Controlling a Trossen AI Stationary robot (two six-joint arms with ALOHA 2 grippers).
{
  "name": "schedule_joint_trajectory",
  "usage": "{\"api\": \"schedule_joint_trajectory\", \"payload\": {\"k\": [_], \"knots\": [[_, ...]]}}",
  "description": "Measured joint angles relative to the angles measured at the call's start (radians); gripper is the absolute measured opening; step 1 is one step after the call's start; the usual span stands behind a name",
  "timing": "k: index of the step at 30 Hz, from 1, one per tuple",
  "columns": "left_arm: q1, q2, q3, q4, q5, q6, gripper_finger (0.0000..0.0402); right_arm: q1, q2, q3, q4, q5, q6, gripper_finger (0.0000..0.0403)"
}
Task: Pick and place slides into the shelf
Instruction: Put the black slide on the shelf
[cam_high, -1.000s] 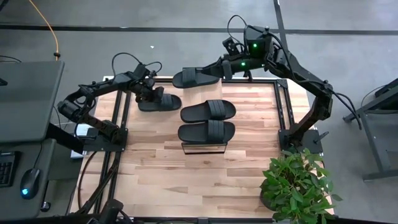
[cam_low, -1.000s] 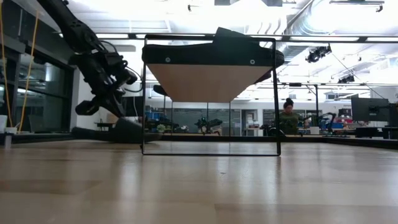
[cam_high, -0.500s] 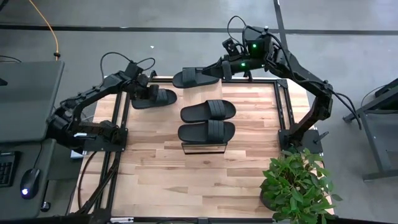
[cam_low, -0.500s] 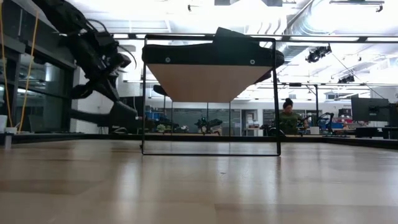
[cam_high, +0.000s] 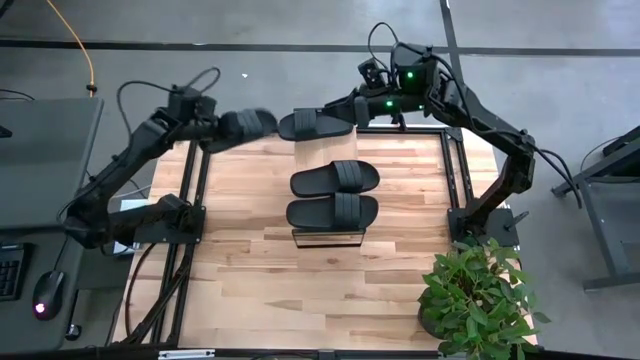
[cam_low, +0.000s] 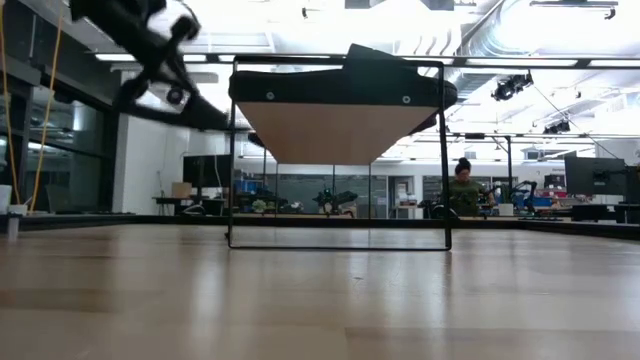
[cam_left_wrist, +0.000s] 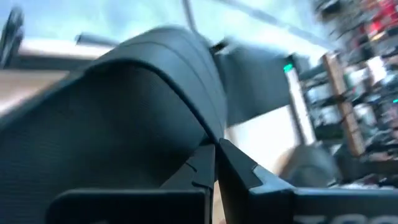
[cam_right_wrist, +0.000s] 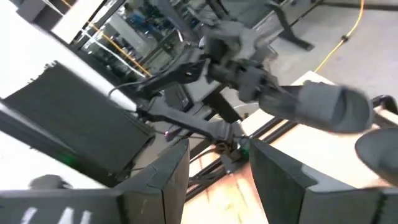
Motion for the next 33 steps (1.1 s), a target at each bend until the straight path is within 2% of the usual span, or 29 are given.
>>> {"api": "schedule_joint_trajectory", "payload": {"k": [5, 13, 17, 24, 33], "knots": [[0.0, -0.011, 0.153, -0.003, -0.005, -0.008, 0.0, 0.019, 0.001, 0.0, 0.0, 0.073, -0.024, 0.0158], [-0.001, -0.01, 0.4, 0.006, -0.089, -0.046, 0.0, 0.042, 0.012, 0.0, 0.007, 0.136, -0.06, 0.0158], [-0.002, -0.007, 0.484, 0.055, -0.095, -0.082, 0.0, 0.056, 0.036, 0.0, 0.054, 0.157, -0.083, 0.0161], [-0.021, 0.021, 0.544, 0.212, -0.029, -0.159, 0.0, 0.085, 0.099, 0.0, 0.207, 0.198, -0.123, 0.0198], [-0.167, 0.098, 0.547, 0.455, -0.1, -0.249, 0.0, 0.087, 0.15, 0.0, 0.352, 0.26, -0.137, 0.0255]]}}
